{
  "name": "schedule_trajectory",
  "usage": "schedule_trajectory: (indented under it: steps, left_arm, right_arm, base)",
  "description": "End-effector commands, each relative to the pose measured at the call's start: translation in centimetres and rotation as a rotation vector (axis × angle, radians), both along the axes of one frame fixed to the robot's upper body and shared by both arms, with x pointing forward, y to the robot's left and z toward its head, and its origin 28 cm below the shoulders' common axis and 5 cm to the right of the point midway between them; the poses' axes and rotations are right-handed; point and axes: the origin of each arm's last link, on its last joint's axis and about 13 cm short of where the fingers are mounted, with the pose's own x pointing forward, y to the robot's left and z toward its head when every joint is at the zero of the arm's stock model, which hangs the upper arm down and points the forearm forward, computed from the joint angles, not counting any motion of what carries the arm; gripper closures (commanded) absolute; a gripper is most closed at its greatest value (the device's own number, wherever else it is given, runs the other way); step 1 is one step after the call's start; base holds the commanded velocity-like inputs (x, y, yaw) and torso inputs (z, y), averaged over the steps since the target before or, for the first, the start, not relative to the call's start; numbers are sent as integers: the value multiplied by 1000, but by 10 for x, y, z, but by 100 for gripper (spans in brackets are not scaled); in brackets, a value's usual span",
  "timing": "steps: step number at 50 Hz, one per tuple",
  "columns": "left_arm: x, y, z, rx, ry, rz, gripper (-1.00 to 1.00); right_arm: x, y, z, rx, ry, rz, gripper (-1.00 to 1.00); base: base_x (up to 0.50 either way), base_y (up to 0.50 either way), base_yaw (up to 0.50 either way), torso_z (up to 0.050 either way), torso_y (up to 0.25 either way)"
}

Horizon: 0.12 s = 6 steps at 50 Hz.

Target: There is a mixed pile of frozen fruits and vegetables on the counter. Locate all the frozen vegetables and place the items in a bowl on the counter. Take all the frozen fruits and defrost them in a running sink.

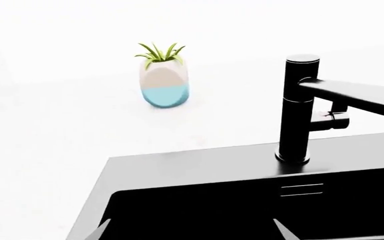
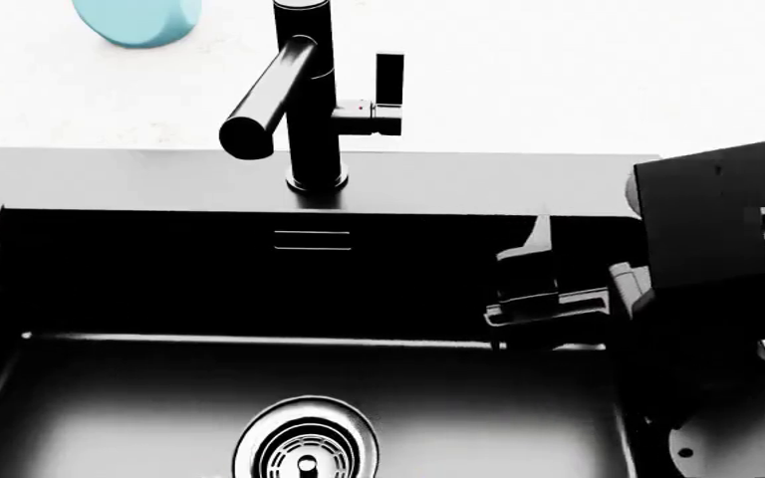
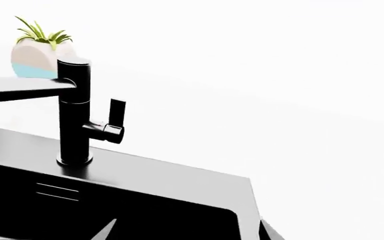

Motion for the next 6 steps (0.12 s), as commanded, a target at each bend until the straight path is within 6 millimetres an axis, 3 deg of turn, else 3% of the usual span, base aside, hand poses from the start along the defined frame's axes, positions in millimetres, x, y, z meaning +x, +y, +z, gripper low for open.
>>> schedule_trajectory:
  steps: [1, 4, 6]
  left_arm:
    - [1, -1, -2, 12, -7, -11, -100]
    - [2, -2, -2, 11, -6, -11, -100]
    - [1, -2, -3, 15, -5, -15, -100]
  right_arm:
    - [-28, -15, -1, 42, -87, -70, -100]
    - [-27, -20, -12, 43, -61, -87, -100]
    - [-28, -20, -7, 45, -74, -81, -100]
  base:
    - [0, 0, 0, 0, 0]
    - [0, 0, 0, 0, 0]
    - [0, 0, 0, 0, 0]
